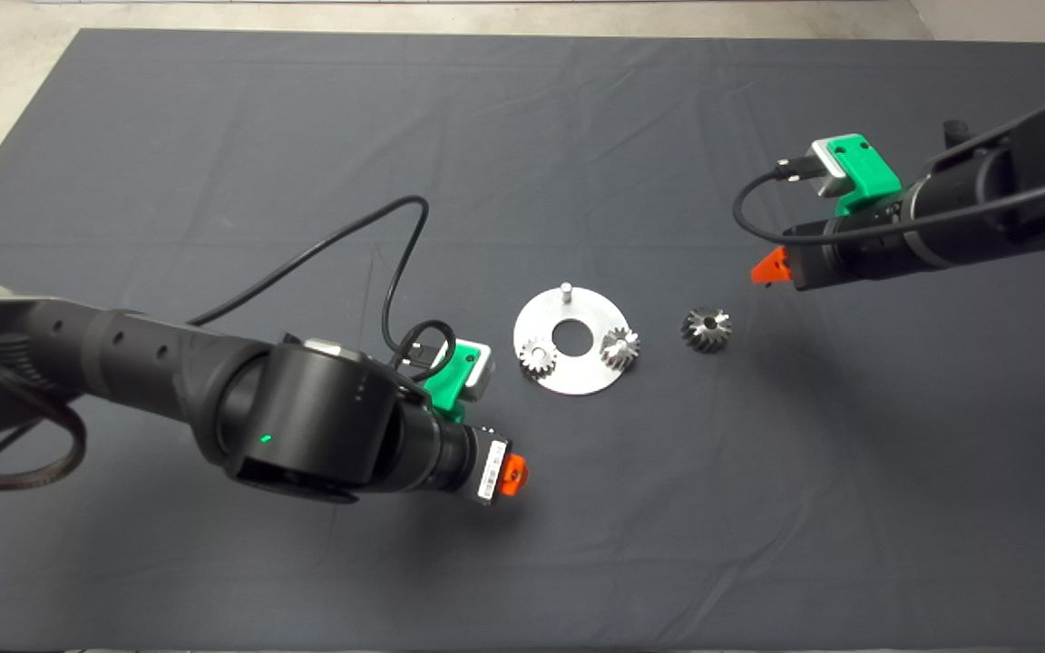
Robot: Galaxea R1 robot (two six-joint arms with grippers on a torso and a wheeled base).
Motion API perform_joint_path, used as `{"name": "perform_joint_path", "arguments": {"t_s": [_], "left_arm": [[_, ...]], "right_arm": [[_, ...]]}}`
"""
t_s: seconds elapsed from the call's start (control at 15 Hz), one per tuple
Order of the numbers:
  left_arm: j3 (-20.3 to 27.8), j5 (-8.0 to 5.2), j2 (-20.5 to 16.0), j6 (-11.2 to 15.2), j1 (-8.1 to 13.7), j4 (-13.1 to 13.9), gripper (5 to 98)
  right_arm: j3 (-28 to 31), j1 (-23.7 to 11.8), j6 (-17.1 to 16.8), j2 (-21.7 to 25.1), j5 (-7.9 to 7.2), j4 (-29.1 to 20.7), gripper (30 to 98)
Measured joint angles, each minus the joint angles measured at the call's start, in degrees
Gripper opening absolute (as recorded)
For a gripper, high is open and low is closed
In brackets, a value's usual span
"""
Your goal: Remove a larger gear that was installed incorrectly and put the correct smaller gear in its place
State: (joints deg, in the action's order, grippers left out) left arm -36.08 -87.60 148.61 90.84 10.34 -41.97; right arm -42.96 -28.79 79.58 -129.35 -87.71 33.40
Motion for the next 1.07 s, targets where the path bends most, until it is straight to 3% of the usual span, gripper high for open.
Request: {"name": "perform_joint_path", "arguments": {"t_s": [0.13,0.87,1.07], "left_arm": [[-1.2,0.28,1.3,0.0,0.0,-0.6,94.6],[-4.9,0.20,1.4,-0.1,-1.9,-2.9,94.6],[-5.2,0.17,1.3,-0.2,-2.3,-3.5,94.6]], "right_arm": [[0.4,-0.3,0.0,0.2,0.26,-0.1,73.5],[2.2,-2.7,0.0,2.2,0.02,-2.5,73.5],[2.2,-4.3,0.0,2.2,0.01,-4.2,78.0]]}}
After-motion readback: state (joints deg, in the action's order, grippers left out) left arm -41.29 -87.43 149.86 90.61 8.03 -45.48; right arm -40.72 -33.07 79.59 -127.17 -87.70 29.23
